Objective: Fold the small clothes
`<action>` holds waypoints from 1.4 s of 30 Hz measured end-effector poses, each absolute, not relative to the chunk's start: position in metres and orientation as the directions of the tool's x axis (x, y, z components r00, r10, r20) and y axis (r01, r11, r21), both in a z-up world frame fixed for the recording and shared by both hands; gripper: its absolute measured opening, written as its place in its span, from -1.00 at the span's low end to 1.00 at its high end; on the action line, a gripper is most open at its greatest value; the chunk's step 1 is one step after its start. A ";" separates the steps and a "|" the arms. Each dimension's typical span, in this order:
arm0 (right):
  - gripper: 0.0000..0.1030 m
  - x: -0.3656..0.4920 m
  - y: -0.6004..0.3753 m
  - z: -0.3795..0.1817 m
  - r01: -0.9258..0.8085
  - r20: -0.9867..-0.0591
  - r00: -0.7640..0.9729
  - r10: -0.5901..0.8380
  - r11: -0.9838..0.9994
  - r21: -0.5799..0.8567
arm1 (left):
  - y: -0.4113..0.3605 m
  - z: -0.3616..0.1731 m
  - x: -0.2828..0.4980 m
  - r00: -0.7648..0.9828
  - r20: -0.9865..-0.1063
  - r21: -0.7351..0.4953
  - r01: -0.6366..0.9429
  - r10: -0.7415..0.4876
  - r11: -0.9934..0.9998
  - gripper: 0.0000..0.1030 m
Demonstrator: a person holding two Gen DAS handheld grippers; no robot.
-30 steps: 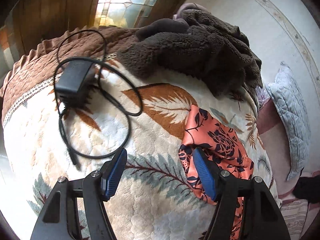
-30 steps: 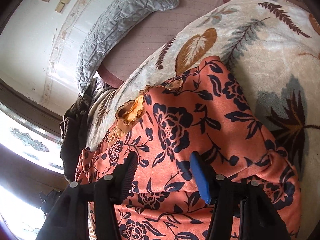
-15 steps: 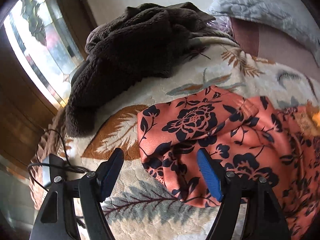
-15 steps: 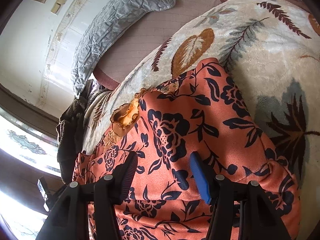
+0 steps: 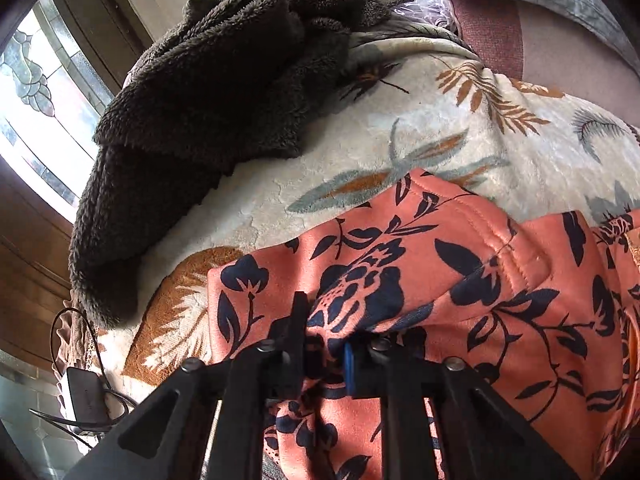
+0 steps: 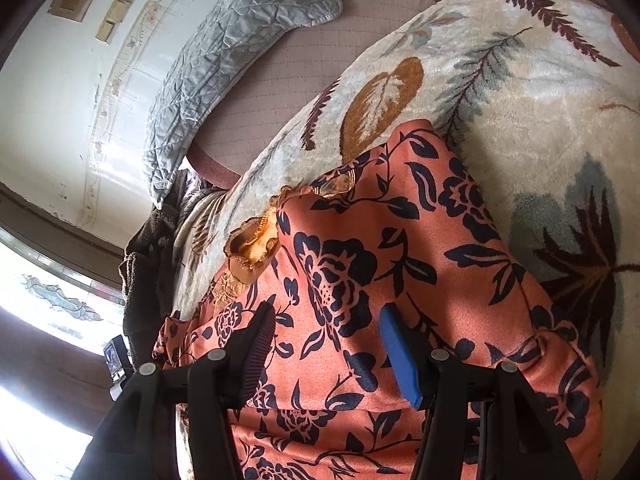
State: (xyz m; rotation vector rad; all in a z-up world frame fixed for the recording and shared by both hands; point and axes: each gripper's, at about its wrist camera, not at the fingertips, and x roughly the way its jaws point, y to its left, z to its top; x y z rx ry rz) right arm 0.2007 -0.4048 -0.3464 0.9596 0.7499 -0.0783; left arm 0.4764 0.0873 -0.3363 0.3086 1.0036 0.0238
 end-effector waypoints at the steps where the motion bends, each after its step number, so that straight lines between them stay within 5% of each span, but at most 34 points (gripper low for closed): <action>1: 0.13 0.200 -0.405 -0.346 0.373 -0.607 0.752 0.257 0.594 0.713 | 0.088 -0.330 0.475 0.546 -0.825 0.249 0.121 0.145 0.961 -0.81; 9: 0.09 0.195 -0.396 -0.331 0.305 -0.553 0.784 0.282 0.601 0.739 | 0.039 -0.210 0.424 0.617 -0.768 0.002 0.275 -0.175 0.961 -0.82; 18: 0.22 0.177 -0.396 -0.304 0.124 -0.348 0.856 0.382 0.503 0.856 | -0.123 -0.128 0.345 0.515 -0.726 -0.139 0.540 -0.457 0.830 -0.80; 24: 0.32 0.154 -0.437 -0.308 0.145 -0.280 0.911 0.303 0.400 0.905 | -0.217 -0.130 0.295 0.348 -0.703 -0.272 0.674 -0.620 0.687 -0.10; 28: 0.35 0.148 -0.460 -0.318 0.213 -0.325 0.903 0.281 0.364 0.907 | -0.199 -0.133 0.283 0.415 -0.669 -0.243 0.661 -0.616 0.710 0.22; 37: 0.35 0.150 -0.485 -0.346 0.367 -0.465 0.843 0.268 0.344 0.864 | -0.092 -0.226 0.319 0.488 -0.773 -0.234 0.375 -0.406 0.897 0.24; 42: 0.35 0.163 -0.486 -0.342 0.328 -0.431 0.858 0.278 0.348 0.878 | -0.052 -0.274 0.317 0.511 -0.786 -0.253 0.248 -0.348 0.935 0.24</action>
